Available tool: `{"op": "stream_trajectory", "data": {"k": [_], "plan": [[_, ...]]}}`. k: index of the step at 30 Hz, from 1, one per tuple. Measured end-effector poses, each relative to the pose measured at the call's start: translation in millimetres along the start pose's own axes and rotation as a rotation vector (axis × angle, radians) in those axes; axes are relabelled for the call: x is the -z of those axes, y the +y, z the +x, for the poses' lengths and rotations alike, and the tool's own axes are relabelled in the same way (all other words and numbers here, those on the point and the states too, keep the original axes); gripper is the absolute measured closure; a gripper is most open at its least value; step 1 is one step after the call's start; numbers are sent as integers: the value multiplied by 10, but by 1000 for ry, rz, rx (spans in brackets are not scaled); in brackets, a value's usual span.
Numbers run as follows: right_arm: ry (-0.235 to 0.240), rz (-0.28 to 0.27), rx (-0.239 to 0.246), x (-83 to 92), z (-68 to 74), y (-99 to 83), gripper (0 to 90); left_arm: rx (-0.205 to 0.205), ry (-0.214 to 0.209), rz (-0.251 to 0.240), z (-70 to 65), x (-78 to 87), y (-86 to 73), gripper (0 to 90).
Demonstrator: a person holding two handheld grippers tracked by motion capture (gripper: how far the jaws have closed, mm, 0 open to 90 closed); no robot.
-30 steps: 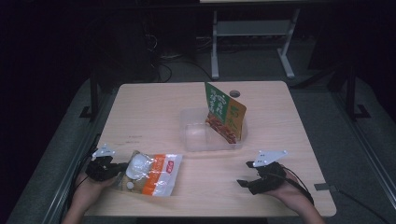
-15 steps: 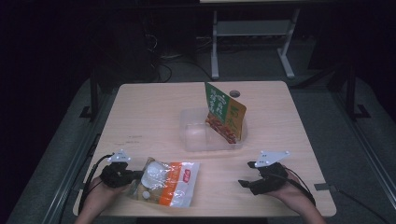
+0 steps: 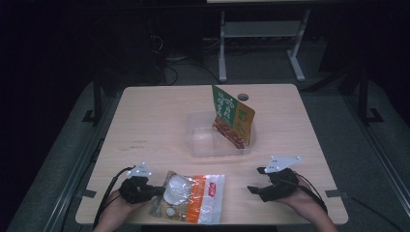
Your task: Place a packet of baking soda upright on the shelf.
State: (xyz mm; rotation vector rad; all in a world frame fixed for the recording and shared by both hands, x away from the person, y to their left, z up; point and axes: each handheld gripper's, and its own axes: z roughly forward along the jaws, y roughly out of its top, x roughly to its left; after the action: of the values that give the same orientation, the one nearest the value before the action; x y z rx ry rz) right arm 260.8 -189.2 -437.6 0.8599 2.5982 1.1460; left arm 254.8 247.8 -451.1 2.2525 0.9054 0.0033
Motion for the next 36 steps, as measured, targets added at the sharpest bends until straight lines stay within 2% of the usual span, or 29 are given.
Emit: {"op": "stream_trajectory", "data": {"k": [1,2,3,4,6,7,8,12,13,16,18,19,21,22,23,24,28,32,36], "plan": [[0,0,0,0,0,0,246,0,0,0,0,0,0,897],[-1,-4,-3,8,-2,-1,246,-25,4,2,-17,-26,34,897],[-1,-3,-2,13,-1,-1,246,-33,14,-2,-20,-29,53,892],[-2,-3,-1,14,1,-3,246,-47,19,-7,-7,-20,75,862],[0,-2,-2,11,1,-5,246,-54,13,-39,9,1,129,822],[0,-2,-2,11,1,-5,246,-54,13,-39,9,1,129,798],[1,0,-4,4,-1,-4,246,-96,6,-59,30,7,212,754],[4,2,-3,-5,2,0,246,-195,-42,-86,23,-37,407,603],[4,3,-2,-6,1,-1,246,-195,-42,-86,23,-37,407,560],[3,6,-6,-4,-4,-5,246,-279,-100,-63,14,-163,577,444],[4,6,-6,-5,-6,-8,246,-288,-116,-54,6,-205,604,398],[5,7,-5,-4,-10,-12,246,-322,-132,-35,-6,-289,645,377],[5,6,0,-4,-15,-17,246,-330,-143,-23,-14,-331,657,357],[4,9,-2,-4,-12,-17,246,-355,-160,2,-21,-409,667,348],[4,9,-2,-4,-12,-17,246,-355,-160,2,-21,-409,667,345],[3,11,0,-5,-12,-18,246,-372,-173,23,-33,-474,658,345],[4,14,1,-10,-10,-16,246,-373,-182,24,-38,-501,645,333],[9,19,1,-28,-3,-13,246,-399,-144,53,-26,-538,624,359],[7,20,6,-31,4,-8,246,-369,-144,44,21,-541,602,407]]}}
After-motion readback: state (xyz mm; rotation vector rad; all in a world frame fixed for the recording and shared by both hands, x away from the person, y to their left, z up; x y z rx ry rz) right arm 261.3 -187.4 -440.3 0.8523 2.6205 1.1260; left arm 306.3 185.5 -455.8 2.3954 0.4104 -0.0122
